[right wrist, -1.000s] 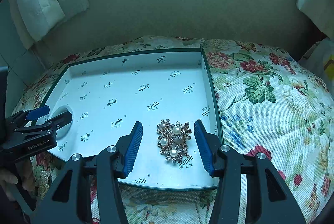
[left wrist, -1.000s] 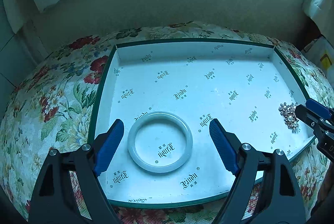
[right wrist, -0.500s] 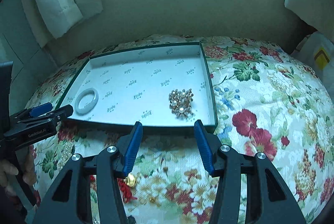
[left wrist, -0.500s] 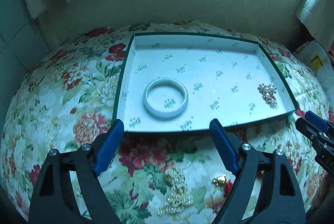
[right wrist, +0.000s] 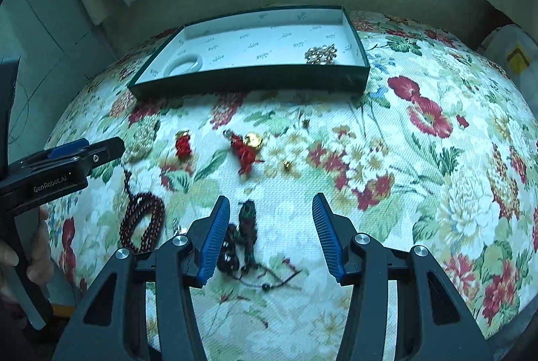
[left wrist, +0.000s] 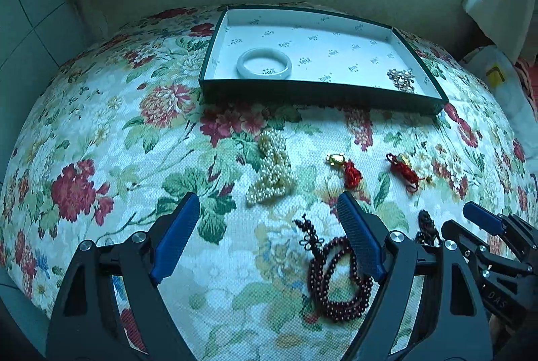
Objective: Organize jewelry
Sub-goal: 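Move the left tool to the red bead mala while the right tool approaches the dark tassel, then grasp the red bead mala with the left tool while the right tool grasps the dark tassel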
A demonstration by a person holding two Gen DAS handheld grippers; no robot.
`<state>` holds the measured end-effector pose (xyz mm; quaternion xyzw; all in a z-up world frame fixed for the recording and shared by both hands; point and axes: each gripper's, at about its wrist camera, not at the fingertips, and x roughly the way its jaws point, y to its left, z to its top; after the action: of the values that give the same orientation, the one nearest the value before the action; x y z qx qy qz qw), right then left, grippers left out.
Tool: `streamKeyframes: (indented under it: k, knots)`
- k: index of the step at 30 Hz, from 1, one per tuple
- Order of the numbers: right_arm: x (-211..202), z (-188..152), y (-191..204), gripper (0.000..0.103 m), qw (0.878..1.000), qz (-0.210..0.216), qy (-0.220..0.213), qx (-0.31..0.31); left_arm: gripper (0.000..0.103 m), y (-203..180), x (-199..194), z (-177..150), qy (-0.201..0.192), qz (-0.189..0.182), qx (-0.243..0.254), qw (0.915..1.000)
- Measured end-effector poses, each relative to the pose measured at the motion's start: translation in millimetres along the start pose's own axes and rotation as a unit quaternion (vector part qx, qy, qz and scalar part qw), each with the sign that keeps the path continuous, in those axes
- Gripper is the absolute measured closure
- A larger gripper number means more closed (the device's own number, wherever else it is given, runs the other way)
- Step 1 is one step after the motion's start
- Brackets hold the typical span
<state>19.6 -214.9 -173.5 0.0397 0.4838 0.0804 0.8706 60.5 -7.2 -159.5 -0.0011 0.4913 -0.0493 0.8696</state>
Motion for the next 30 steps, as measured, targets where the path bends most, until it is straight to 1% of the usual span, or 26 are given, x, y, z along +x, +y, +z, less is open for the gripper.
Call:
streamKeyframes:
  k: [3, 5, 7, 13, 20, 24, 26, 28, 30]
  knots:
    - [-4, -14, 9, 0.058, 1.000, 0.005, 0.005, -0.009, 0.020, -2, -6, -14, 0.004, 0.000, 0.001, 1.0000]
    - [-6, -20, 13, 0.066, 1.000, 0.007, 0.007, -0.014, 0.021, -3, -10, -22, 0.007, -0.001, 0.002, 1.0000]
    - [-7, -26, 15, 0.069, 1.000, 0.009, 0.010, -0.017, 0.021, -4, -11, -28, 0.011, -0.003, 0.002, 0.9999]
    - [-6, -35, 24, 0.073, 0.999, 0.016, 0.011, -0.030, 0.021, -5, -12, -39, 0.019, -0.004, 0.004, 0.9998]
    - [10, -32, 25, 0.075, 0.999, 0.015, 0.022, -0.027, 0.021, -4, -8, -40, 0.023, -0.005, 0.002, 0.9997]
    - [14, -30, 28, 0.078, 0.999, 0.002, 0.020, -0.039, 0.021, -7, -5, -40, 0.026, -0.006, 0.005, 0.9996]
    - [15, -30, 28, 0.083, 0.999, -0.004, 0.018, -0.044, 0.021, -9, -4, -40, 0.027, -0.006, 0.006, 0.9996]
    - [15, -30, 28, 0.085, 0.999, -0.008, 0.017, -0.050, 0.021, -10, -4, -40, 0.028, -0.007, 0.007, 0.9996]
    - [14, -30, 27, 0.085, 0.999, -0.012, 0.016, -0.051, 0.021, -11, -3, -40, 0.029, -0.007, 0.008, 0.9995]
